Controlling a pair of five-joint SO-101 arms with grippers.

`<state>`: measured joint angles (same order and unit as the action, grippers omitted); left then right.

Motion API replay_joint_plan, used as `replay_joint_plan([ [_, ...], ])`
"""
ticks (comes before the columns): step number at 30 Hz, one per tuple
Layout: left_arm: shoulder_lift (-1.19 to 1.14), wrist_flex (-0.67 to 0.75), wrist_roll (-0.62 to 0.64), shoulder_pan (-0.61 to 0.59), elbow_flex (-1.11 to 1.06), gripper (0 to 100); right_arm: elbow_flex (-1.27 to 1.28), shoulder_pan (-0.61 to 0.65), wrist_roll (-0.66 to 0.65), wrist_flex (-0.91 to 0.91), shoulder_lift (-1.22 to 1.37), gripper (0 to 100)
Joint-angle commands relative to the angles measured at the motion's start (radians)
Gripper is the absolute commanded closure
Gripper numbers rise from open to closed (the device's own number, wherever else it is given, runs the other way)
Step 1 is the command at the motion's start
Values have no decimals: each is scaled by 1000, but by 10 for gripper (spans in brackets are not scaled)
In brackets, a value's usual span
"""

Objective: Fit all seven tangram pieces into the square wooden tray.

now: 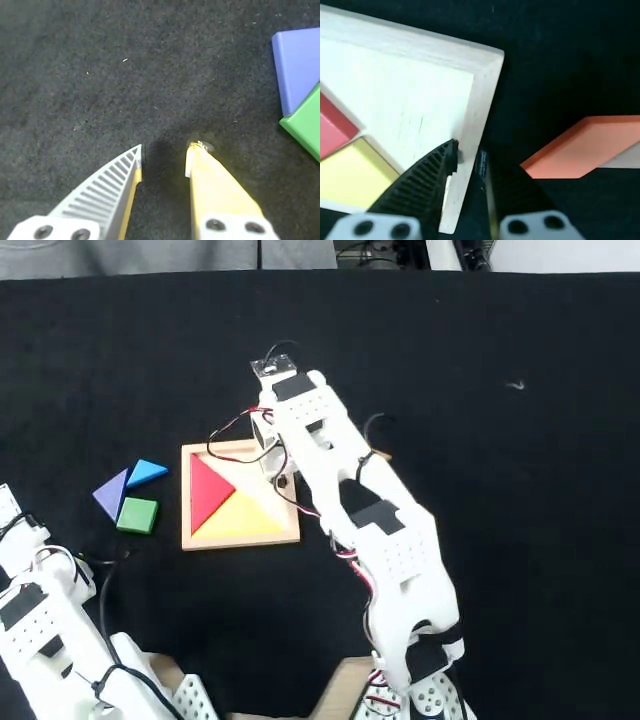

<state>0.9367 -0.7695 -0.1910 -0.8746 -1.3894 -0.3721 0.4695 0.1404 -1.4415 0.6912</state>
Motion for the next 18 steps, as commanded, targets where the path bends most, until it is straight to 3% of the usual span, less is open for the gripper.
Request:
replay_joint_plan([
  [1,14,15,9,10,8,841,-56,-25,-12,-29,-8,890],
  [5,14,17,9,10,8,841,-102,-25,-12,-75,-8,797],
  [13,14,17,9,10,7,841,-317,-46,-80,-295,-10,856],
  [18,14,18,9,10,7,841,-285,-189,-141,-302,-5,890],
])
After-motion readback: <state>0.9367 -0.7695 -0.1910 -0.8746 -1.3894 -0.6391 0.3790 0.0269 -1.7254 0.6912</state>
